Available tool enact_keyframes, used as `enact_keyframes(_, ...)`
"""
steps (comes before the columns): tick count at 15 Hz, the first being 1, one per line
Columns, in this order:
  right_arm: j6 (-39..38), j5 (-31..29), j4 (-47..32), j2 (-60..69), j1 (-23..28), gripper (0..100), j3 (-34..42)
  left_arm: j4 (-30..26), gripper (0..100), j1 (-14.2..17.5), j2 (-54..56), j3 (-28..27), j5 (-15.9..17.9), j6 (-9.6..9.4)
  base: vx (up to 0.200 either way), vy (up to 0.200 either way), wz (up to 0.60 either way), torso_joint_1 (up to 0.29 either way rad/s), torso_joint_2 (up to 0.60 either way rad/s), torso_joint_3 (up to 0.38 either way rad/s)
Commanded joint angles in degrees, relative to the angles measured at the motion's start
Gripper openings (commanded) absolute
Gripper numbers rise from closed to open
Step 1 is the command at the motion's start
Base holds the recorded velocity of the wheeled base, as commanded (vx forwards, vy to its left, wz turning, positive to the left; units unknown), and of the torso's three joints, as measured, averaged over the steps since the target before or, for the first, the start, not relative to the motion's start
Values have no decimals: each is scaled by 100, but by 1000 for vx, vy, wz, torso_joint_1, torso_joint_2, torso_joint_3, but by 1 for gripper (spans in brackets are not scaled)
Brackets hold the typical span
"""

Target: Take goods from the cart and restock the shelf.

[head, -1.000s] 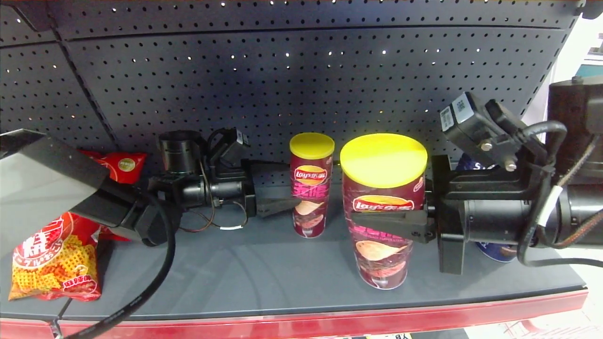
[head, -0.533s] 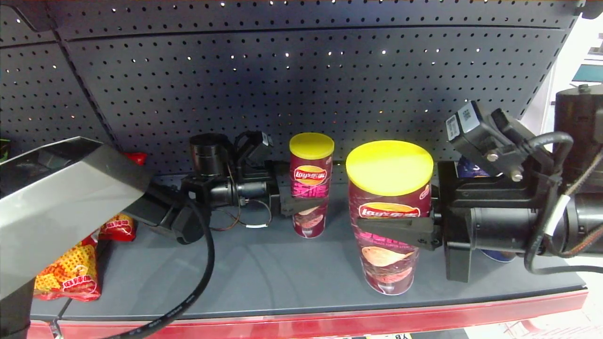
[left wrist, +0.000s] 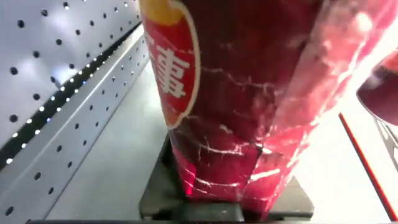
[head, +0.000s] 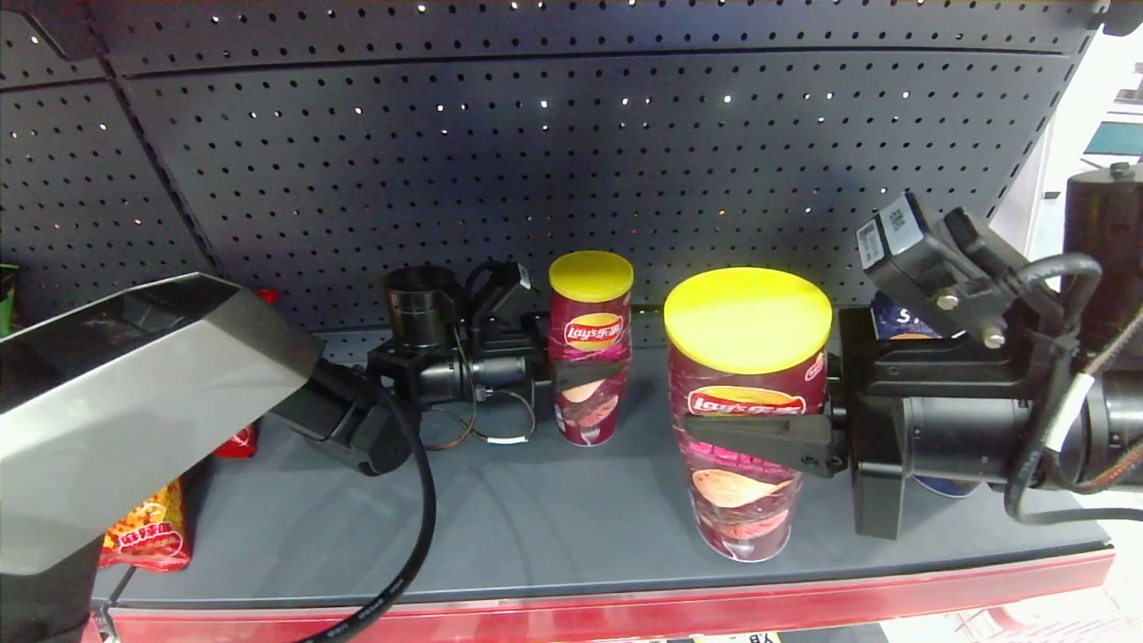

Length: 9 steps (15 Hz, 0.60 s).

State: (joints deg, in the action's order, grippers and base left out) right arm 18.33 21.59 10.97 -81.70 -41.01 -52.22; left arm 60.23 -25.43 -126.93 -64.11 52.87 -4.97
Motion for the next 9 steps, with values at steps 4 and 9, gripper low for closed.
enact_keyframes(4,3,-102,10,5,-4,0,-16,32,0,-226,959,777,13,76,0,0,0,0,0,0)
enact_keyframes(9,-40,-181,19,5,-4,0,-60,32,0,-437,1988,2183,-102,49,0,0,0,0,0,0)
